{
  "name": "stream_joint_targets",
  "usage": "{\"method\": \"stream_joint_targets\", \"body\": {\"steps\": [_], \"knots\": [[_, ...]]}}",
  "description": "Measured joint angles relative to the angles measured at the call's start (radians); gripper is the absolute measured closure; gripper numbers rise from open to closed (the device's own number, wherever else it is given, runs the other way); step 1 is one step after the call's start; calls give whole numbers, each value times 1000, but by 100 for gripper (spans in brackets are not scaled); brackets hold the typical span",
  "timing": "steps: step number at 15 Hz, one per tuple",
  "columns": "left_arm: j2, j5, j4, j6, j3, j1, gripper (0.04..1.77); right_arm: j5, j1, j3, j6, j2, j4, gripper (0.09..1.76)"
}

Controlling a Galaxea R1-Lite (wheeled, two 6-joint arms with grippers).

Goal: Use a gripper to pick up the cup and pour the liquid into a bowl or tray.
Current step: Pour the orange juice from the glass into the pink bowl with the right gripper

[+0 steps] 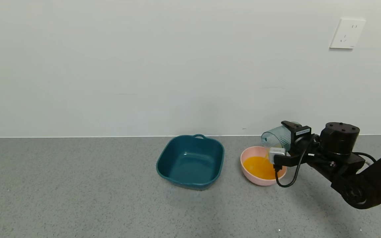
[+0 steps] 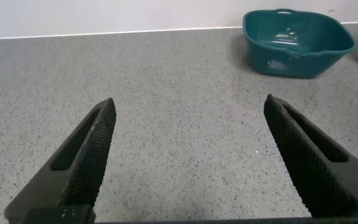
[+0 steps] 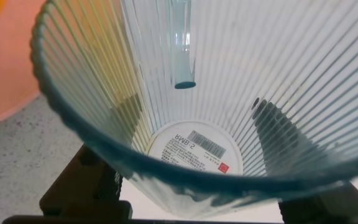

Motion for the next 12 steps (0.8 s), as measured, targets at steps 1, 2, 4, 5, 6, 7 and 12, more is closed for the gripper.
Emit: {"method": "stream_joint_targets", "body": {"steps": [1, 2, 4, 5, 6, 7, 12], "knots": [[0, 0, 0, 0, 0, 0, 9, 0, 1, 0, -21, -2, 0, 50], [0, 0, 0, 0, 0, 0, 9, 0, 2, -2, -40, -5, -1, 50], [0, 0, 0, 0, 0, 0, 9, 0, 6, -4, -60, -10, -1, 50], [0, 0, 0, 0, 0, 0, 9, 0, 7, -5, -72, -11, -1, 50], [0, 0, 0, 0, 0, 0, 9, 0, 7, -7, -76, -12, -3, 50], [0, 0, 0, 0, 0, 0, 9, 0, 7, -8, -76, -12, -3, 50], [0, 0, 0, 0, 0, 0, 9, -1, 9, -9, -77, -12, -3, 50]]}}
